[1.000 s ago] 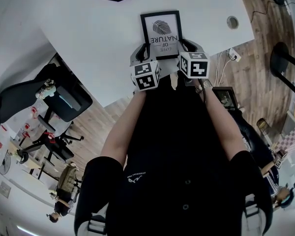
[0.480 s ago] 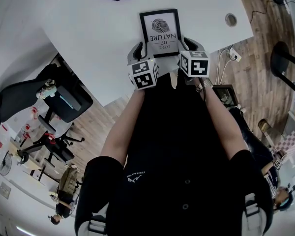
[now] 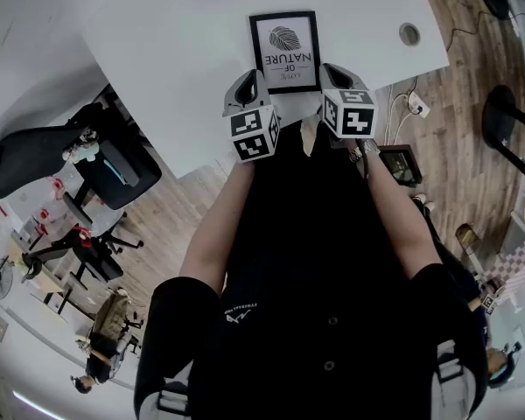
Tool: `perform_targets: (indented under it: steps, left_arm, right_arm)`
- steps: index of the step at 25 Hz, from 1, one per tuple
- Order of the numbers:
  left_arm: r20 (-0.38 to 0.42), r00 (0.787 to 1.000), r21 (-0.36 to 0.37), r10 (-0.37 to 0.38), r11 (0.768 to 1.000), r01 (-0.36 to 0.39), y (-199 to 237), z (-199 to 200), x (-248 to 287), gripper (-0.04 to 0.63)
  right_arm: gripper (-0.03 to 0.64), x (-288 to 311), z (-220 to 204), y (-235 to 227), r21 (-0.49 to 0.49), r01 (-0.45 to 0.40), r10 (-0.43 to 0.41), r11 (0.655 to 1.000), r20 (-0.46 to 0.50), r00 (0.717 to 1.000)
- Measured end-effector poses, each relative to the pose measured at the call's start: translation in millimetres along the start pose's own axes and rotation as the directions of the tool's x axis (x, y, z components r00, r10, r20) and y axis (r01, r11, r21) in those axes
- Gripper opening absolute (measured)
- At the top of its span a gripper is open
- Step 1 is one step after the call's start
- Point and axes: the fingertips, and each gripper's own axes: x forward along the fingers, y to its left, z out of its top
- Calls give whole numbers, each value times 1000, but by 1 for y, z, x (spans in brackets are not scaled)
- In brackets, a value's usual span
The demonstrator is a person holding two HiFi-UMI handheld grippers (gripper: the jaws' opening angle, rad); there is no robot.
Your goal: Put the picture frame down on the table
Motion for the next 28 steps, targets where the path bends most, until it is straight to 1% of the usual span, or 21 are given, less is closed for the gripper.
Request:
perform_targets:
  steps: [6,14,20,28]
  left_arm:
    - [33,999,-2,21,1000,-21,-15,-5,-19,6]
    - [68,994,-58,88,995,-84,-37,-28,-53,6]
    - [94,985,-97,143,986,-134,-55,-41,-77,8]
    - [121,969,-158,215,968,-195,-63,-67,-108,8]
  right_arm:
    - [-2,-12,-10,3,-52,-55,54,997,-13,998]
    - [-2,-37,-22,3,-146,-115,114,983,-18,993]
    - [-2,-55,-35,-1,-196,-157,154,968,-30,988]
    - [-2,-72,-48,12,-272,-216,214,938,-36,976]
